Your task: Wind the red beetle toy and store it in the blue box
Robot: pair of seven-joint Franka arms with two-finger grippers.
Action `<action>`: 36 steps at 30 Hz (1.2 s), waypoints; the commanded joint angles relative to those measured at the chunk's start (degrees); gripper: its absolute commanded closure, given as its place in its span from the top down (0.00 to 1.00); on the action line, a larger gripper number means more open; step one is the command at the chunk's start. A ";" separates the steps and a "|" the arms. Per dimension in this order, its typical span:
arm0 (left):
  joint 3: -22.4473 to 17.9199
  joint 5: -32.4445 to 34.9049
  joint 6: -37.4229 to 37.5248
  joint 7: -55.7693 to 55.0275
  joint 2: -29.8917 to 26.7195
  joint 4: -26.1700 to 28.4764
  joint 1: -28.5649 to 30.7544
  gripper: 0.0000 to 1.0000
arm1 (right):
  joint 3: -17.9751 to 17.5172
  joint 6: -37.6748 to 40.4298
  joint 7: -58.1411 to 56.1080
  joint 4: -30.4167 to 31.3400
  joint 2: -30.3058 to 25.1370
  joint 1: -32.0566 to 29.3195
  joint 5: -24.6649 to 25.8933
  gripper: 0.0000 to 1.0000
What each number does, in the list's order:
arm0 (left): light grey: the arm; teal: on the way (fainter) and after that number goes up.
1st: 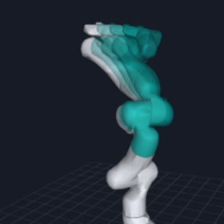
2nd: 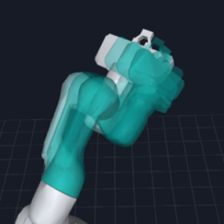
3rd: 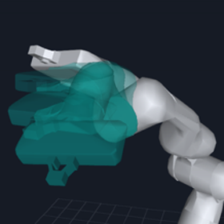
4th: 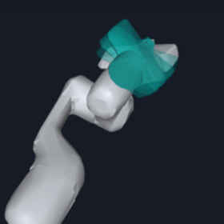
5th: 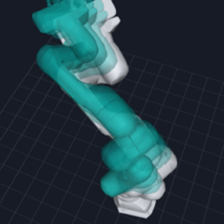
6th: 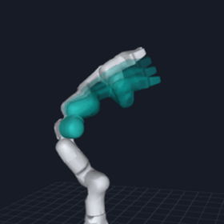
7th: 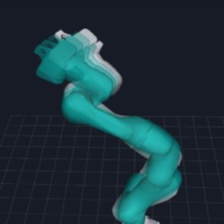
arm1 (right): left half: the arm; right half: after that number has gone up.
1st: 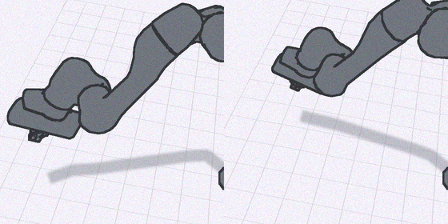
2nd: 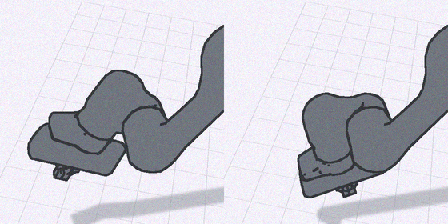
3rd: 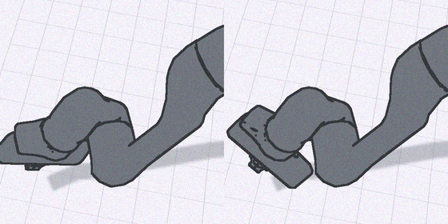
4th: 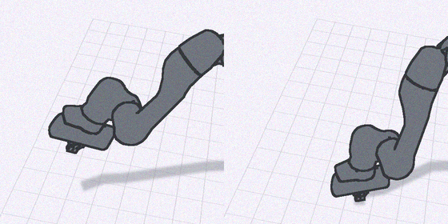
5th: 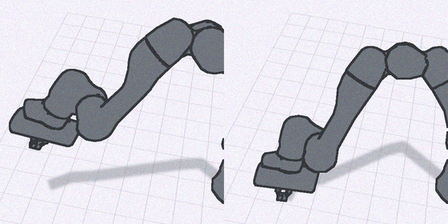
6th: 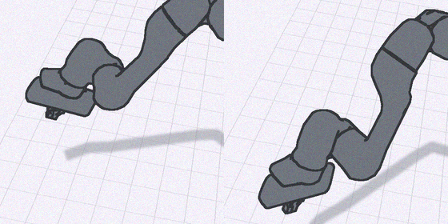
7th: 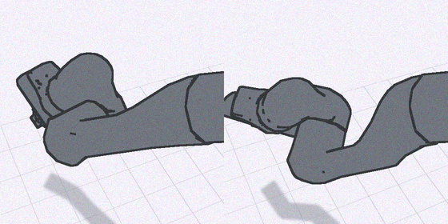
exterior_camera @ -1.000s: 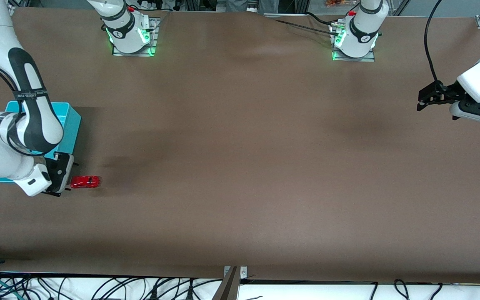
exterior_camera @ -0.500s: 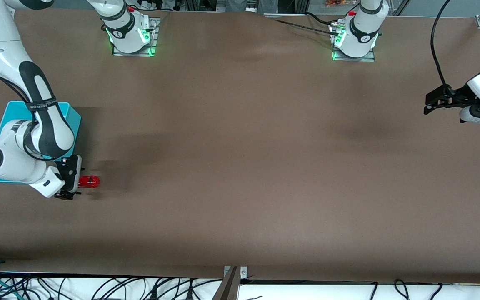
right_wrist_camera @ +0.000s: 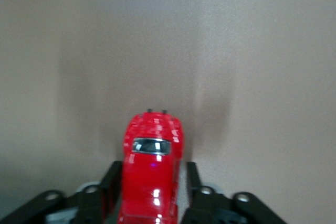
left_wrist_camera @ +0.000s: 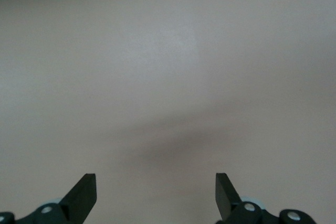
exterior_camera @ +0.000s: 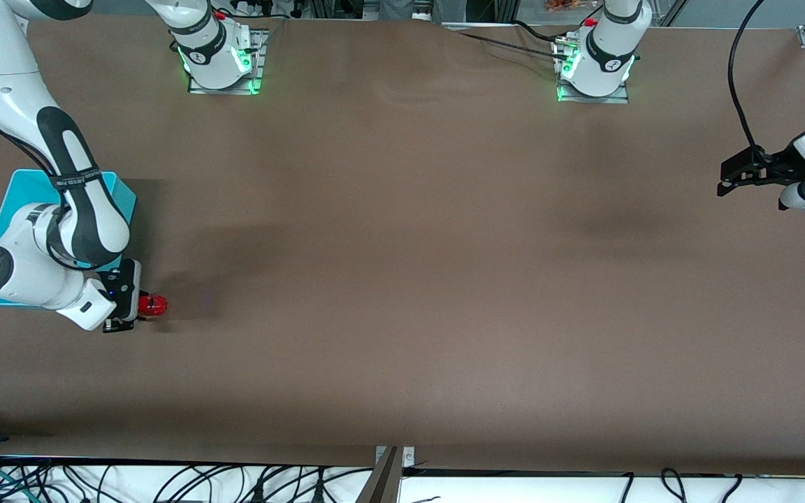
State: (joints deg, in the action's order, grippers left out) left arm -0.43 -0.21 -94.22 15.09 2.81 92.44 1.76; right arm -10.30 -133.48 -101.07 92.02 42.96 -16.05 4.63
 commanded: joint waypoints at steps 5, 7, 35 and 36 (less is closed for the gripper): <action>0.43 0.82 1.58 0.47 0.97 -2.17 0.53 1.00 | -2.00 2.43 0.00 -1.31 -1.38 -0.38 0.47 0.11; 0.43 0.82 1.58 0.47 0.97 -2.17 0.53 1.00 | -2.18 4.54 0.09 -2.45 -1.73 -0.38 0.38 0.11; 0.43 0.73 1.49 0.47 1.14 -2.35 0.44 1.00 | 0.54 37.85 -0.88 -12.13 -11.40 -2.49 0.73 0.11; 0.43 0.73 1.49 0.47 1.23 -2.35 0.35 1.00 | 0.80 38.73 -1.31 -11.95 -11.75 -2.84 0.73 0.11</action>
State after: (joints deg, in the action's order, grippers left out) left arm -0.43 -0.21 -94.20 15.09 2.82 92.33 1.77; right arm -10.45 -99.05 -100.96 79.37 33.56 -17.12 4.65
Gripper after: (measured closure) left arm 0.000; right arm 0.546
